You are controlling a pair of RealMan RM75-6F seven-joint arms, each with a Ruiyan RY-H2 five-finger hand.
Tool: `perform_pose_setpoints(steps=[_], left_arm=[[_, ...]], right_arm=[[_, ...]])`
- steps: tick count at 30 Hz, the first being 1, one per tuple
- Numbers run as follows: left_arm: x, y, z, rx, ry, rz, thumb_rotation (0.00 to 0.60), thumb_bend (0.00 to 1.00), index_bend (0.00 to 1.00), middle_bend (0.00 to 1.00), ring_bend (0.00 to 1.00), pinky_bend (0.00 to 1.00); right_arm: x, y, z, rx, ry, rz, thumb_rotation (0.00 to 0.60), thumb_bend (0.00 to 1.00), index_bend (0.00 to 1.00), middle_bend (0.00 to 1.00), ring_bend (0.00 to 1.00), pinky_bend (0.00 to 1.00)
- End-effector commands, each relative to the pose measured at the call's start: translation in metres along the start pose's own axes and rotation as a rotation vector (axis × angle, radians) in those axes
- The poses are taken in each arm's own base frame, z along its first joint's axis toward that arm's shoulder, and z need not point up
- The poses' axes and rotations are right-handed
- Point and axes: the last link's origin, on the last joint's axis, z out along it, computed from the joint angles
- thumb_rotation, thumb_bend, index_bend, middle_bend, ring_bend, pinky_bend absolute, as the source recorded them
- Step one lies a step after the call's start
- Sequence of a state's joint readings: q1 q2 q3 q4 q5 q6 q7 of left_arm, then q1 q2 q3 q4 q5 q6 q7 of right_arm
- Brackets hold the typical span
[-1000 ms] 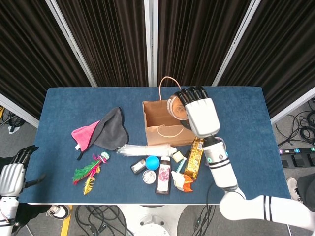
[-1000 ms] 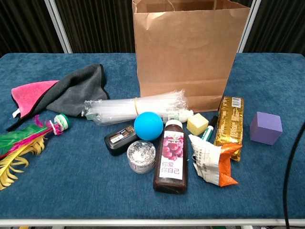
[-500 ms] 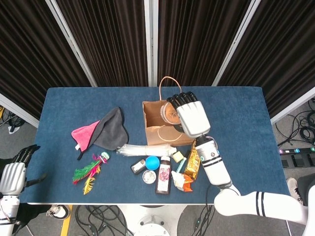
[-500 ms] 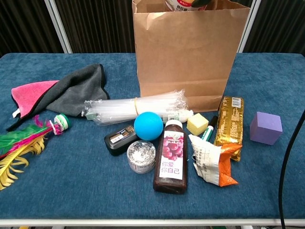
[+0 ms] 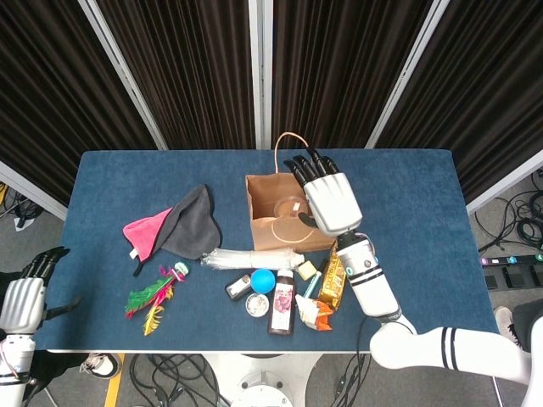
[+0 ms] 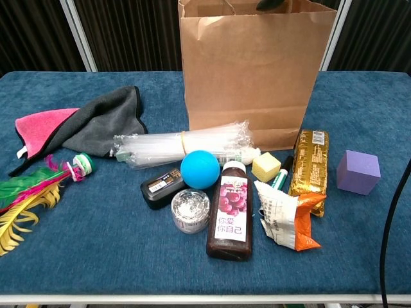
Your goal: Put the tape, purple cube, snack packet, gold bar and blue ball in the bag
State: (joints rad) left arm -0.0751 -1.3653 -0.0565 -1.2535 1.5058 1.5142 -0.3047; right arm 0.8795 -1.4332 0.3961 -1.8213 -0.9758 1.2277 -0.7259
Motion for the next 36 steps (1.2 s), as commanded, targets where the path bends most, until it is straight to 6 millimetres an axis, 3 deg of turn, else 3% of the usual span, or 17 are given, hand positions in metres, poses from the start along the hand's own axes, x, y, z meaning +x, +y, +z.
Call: perform_pose_setpoints(steps=[1,9,15,18,20,24,28,32,36], left_arm=[[0.0,0.001,0.001,-0.005,0.001,0.001,0.6,0.22,0.22,0.26,0.17,0.25],[-0.002,0.003,0.003,-0.01,-0.002,0.003,0.6,0.22,0.22,0.26,0.17,0.25],[-0.004,0.005,0.004,-0.016,-0.009,0.006,0.6,0.22,0.22,0.26,0.17,0.25],[-0.003,0.006,0.004,-0.018,-0.008,0.005,0.6,0.22,0.22,0.26,0.17,0.25],[-0.003,0.006,0.004,-0.019,-0.008,0.004,0.6,0.22,0.22,0.26,0.17,0.25],[-0.003,0.008,0.002,-0.03,-0.004,0.005,0.6,0.22,0.22,0.26,0.17,0.25],[-0.002,0.009,0.002,-0.044,-0.007,0.013,0.6,0.22,0.22,0.26,0.17,0.25],[-0.002,0.011,0.003,-0.056,-0.006,0.012,0.6,0.22,0.22,0.26,0.17,0.25],[-0.003,0.013,0.001,-0.069,-0.007,0.012,0.6,0.22,0.22,0.26,0.17,0.25]], right_arm=[[0.001,0.0,0.0,0.001,0.006,0.005,0.6,0.0,0.14,0.16,0.05,0.21],[0.023,-0.004,-0.002,0.03,0.106,0.034,0.6,0.0,0.14,0.16,0.05,0.2],[0.072,-0.006,-0.014,0.074,0.291,-0.015,0.6,0.03,0.14,0.19,0.06,0.2],[0.098,0.009,-0.034,0.05,0.375,-0.032,0.6,0.03,0.15,0.21,0.07,0.2],[0.102,0.027,-0.048,-0.002,0.379,-0.053,0.6,0.02,0.18,0.23,0.08,0.2],[0.083,0.077,-0.09,-0.171,0.259,-0.063,0.6,0.01,0.19,0.23,0.09,0.2],[0.05,0.124,-0.142,-0.325,0.144,-0.03,0.6,0.01,0.19,0.25,0.09,0.2],[0.007,0.151,-0.19,-0.442,-0.002,0.046,0.6,0.01,0.2,0.26,0.09,0.2],[-0.037,0.168,-0.22,-0.52,-0.118,0.118,0.6,0.01,0.2,0.26,0.09,0.2]])
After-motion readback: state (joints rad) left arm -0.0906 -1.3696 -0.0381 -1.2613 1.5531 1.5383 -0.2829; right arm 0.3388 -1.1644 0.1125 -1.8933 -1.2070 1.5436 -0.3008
